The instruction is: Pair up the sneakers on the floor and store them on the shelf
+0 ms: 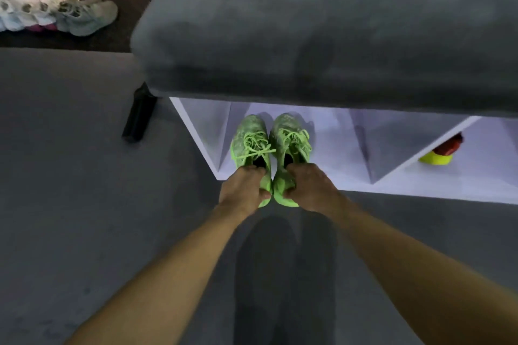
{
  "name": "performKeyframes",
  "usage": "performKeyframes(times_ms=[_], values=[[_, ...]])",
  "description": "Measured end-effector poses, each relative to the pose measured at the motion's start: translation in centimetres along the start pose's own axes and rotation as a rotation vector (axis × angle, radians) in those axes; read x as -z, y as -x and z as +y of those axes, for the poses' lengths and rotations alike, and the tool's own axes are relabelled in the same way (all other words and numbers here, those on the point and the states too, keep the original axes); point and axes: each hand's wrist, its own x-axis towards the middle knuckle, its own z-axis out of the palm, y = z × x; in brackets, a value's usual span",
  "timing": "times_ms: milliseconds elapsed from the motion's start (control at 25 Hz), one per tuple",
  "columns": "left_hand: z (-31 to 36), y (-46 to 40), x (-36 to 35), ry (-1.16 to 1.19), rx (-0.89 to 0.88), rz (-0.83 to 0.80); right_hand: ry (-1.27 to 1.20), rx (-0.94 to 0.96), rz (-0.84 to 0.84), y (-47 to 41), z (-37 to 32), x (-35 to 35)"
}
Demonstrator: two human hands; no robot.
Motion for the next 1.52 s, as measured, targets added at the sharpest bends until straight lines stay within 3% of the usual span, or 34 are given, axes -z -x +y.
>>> performKeyframes(times_ms=[360, 760, 920, 1080, 1320, 1520], values=[[-7.3, -14.2, -4.4, -0.096, 0.006, 0.134, 0.104, 0.055, 0.137, -16.2, 1.6, -5.1], [-9.8, -20.1, -5.3, -0.146, 0.037, 0.302, 0.066, 0.083, 0.235, -21.3, 2.4, -5.9], [-10.0, -16.9, -5.0, -0.123, -0.003, 0.195, -0.068, 0.064, 0.247, -17.5, 1.8, -5.6], [-8.0, -9.8, -1.8, -0.11, -0.006, 0.022, 0.016, 0.001, 0.116, -10.5, 0.0, -3.4], [-1.8, 4.2, 7.1, -0.108, 0.083, -0.214, 0.119, -0.095, -0.092, 4.2, -5.8, 4.1], [4.4, 14.0, 16.1, -0.12, 0.095, -0.343, 0.048, -0.173, -0.264, 16.6, -10.2, 11.3]])
